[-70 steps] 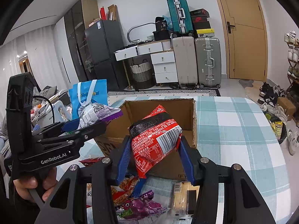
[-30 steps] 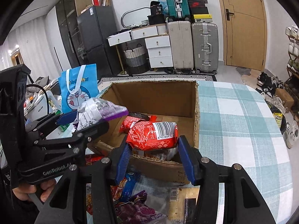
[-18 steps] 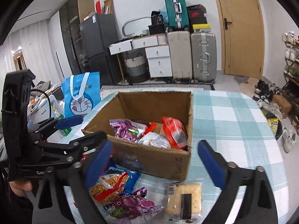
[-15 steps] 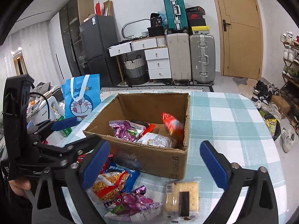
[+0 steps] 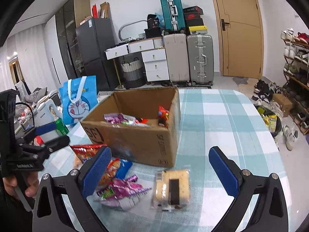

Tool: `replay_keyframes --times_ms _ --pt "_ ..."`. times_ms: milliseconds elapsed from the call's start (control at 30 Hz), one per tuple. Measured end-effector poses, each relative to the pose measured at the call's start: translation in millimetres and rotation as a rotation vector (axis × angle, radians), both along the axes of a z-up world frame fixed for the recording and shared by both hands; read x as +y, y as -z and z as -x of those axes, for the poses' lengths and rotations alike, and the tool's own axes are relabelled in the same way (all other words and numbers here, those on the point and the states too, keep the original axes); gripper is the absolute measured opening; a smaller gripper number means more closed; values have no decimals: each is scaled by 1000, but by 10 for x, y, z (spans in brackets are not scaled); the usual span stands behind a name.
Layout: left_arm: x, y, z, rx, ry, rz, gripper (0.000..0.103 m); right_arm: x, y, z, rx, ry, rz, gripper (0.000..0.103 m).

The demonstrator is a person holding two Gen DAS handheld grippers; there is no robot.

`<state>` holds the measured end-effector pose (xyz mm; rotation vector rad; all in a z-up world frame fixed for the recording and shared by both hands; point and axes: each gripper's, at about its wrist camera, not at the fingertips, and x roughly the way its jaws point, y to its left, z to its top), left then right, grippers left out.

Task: Organize snacks
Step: 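Move the right gripper to the square cracker pack while the left approaches the orange pastry pack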

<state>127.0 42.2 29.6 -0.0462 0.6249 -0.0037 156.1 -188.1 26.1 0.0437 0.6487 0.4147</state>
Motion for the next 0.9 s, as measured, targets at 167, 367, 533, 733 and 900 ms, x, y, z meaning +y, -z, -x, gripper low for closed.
replay_keyframes --times_ms 167,367,533,733,900 --pt "41 23 36 11 -5 -7 102 -68 159 -16 48 9 16 103" --pt "43 91 -6 46 5 -44 102 -25 267 -36 72 1 79 103" --pt "104 216 -50 90 13 -57 102 -43 412 -114 125 12 89 103" --pt "107 335 -121 123 27 -63 102 -97 592 -220 194 25 95 103" --pt "125 449 -183 158 27 -49 102 -137 690 -259 222 37 93 103"
